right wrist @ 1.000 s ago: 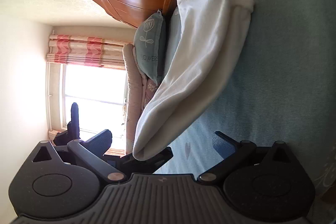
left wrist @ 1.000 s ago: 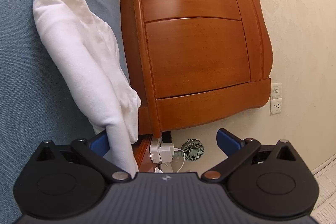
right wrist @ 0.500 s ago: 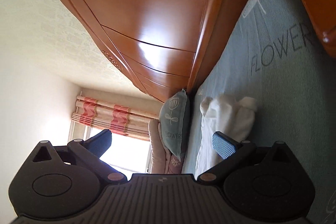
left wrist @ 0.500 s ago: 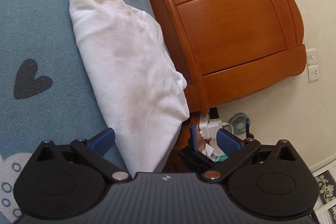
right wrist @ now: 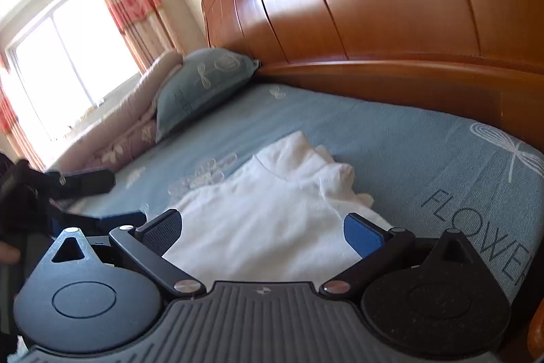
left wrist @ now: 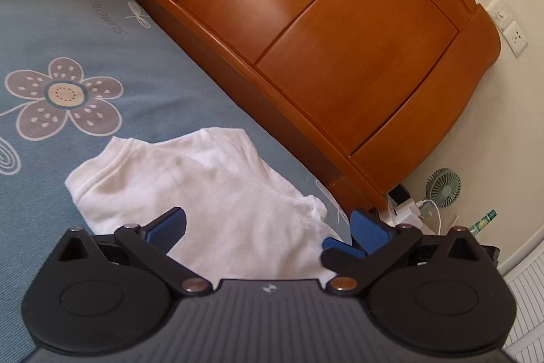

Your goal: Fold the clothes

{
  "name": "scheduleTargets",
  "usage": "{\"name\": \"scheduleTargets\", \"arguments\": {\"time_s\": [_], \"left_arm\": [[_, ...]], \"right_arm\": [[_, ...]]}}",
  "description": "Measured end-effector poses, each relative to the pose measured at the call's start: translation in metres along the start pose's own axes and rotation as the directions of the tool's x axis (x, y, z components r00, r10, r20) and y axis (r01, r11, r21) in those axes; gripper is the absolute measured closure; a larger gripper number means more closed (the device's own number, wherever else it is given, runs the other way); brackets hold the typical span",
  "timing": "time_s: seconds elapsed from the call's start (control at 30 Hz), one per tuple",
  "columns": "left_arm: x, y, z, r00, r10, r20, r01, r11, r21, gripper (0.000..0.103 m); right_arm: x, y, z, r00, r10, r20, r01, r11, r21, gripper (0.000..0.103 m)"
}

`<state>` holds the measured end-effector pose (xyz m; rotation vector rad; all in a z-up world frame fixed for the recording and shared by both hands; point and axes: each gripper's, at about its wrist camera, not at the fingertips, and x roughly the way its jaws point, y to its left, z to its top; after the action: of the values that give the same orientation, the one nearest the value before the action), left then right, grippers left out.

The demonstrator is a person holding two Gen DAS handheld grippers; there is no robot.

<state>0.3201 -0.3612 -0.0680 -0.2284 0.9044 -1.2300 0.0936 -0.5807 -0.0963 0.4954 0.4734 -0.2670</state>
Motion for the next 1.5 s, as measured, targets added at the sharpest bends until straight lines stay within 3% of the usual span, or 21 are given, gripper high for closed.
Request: {"name": "scheduleTargets", "arguments": {"time_s": [0.13,0.27,0.4,0.53,0.63,0.9,1.03,1.17,1.23,1.4,1.5], "left_arm": [[0.018,0.013,-0.027,0.998,0.049,-0.046,-0.047,0.998,0.052,0.001],[0.007,0.006,-0.017,0.998,0.051,-0.038,-0.049,0.996,0.069,0.001],[-0.015,0.002,0.004,0.995,0.088,0.046,-0.091,0.994,0.061,0.001],[-0.034,0.011,0.008,0.991,0.121,0.056,-0.122,0.993,0.007,0.001],[-0.045,0.018,-0.004,0.984,0.173,0.034,-0.174,0.985,0.014,0.001],[-0.078,0.026,-0.031,0.948,0.319,0.002,-0.318,0.945,0.079,0.001],[-0.095,0.024,-0.039,0.932,0.362,0.017,-0.362,0.928,0.092,0.001],[-0.107,0.025,-0.047,0.934,0.358,0.016,-0.358,0.931,0.074,0.001],[-0.111,0.027,-0.052,0.93,0.367,0.012,-0.367,0.928,0.067,0.001],[-0.12,0.031,-0.062,0.918,0.397,-0.002,-0.396,0.916,0.062,0.001],[-0.122,0.029,-0.069,0.912,0.409,-0.012,-0.407,0.911,0.07,0.001]], "right_arm": [[-0.008,0.008,-0.022,0.998,-0.049,-0.028,0.045,0.992,-0.122,0.0],[-0.018,0.03,-0.018,0.995,-0.092,-0.043,0.081,0.972,-0.221,0.0],[-0.003,0.055,0.021,1.0,0.007,0.029,0.004,0.939,-0.344,0.0],[0.051,0.044,0.032,0.995,-0.039,-0.093,0.003,0.934,-0.358,0.0],[0.053,0.032,0.017,0.995,-0.035,-0.096,-0.006,0.918,-0.397,0.0],[0.063,0.057,0.051,0.976,-0.109,-0.187,0.025,0.915,-0.402,0.0],[0.068,0.075,0.081,0.995,-0.036,-0.093,-0.008,0.9,-0.435,0.0],[0.119,0.058,0.087,0.979,-0.001,-0.202,-0.07,0.935,-0.347,0.0],[0.14,0.043,0.077,0.971,-0.034,-0.236,-0.049,0.939,-0.34,0.0],[0.121,0.041,0.083,0.981,-0.051,-0.186,-0.01,0.95,-0.311,0.0],[0.093,0.051,0.078,0.984,-0.018,-0.177,-0.042,0.943,-0.33,0.0]]}}
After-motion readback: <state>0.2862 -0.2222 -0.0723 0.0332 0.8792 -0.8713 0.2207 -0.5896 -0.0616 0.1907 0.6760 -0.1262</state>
